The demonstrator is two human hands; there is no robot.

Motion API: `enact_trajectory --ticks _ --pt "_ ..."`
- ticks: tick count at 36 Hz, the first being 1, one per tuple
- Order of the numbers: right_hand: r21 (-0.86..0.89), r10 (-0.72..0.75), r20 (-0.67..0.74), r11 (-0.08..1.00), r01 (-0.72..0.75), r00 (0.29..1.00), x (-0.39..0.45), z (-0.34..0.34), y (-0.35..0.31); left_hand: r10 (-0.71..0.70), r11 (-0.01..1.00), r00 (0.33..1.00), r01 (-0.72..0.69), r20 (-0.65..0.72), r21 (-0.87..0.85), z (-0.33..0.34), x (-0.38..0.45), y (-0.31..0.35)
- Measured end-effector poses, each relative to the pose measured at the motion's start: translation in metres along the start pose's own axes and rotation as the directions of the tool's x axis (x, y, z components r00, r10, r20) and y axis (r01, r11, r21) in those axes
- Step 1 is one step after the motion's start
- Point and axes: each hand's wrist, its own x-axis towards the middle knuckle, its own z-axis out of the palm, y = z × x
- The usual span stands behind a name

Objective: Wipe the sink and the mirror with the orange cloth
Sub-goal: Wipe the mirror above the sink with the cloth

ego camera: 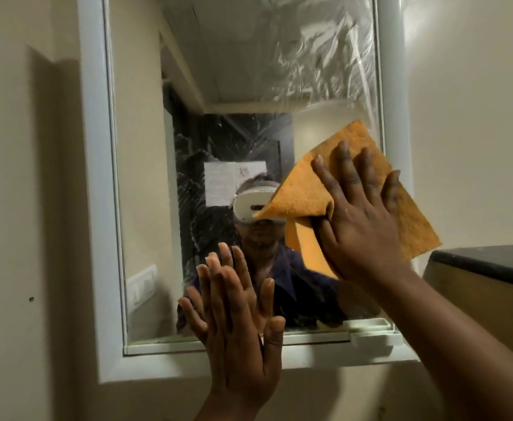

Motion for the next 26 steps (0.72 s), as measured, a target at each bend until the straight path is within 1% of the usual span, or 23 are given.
enact_trajectory --ticks 6,12,18,26 --pt "0.033 -0.107 0.045 0.994 0.106 0.993 -0.031 0.014 -0.031 -0.022 0.998 1.0 0.023 0.016 -0.061 -0.001 0.0 0.0" --pt "0.04 -0.149 0.036 0.988 0.147 0.988 -0.032 0.018 -0.05 -0.014 0.999 1.0 0.013 -0.019 -0.029 0.0 -0.001 -0.004" --pt "0.008 -0.284 0.03 0.959 0.284 0.958 -0.036 0.031 -0.079 -0.052 0.999 0.997 0.051 -0.054 -0.003 -0.01 0.002 -0.019" --pt "0.127 -0.322 0.002 0.939 0.32 0.947 -0.007 0.034 -0.114 -0.143 0.986 0.986 0.15 -0.079 0.079 -0.028 0.013 -0.048"
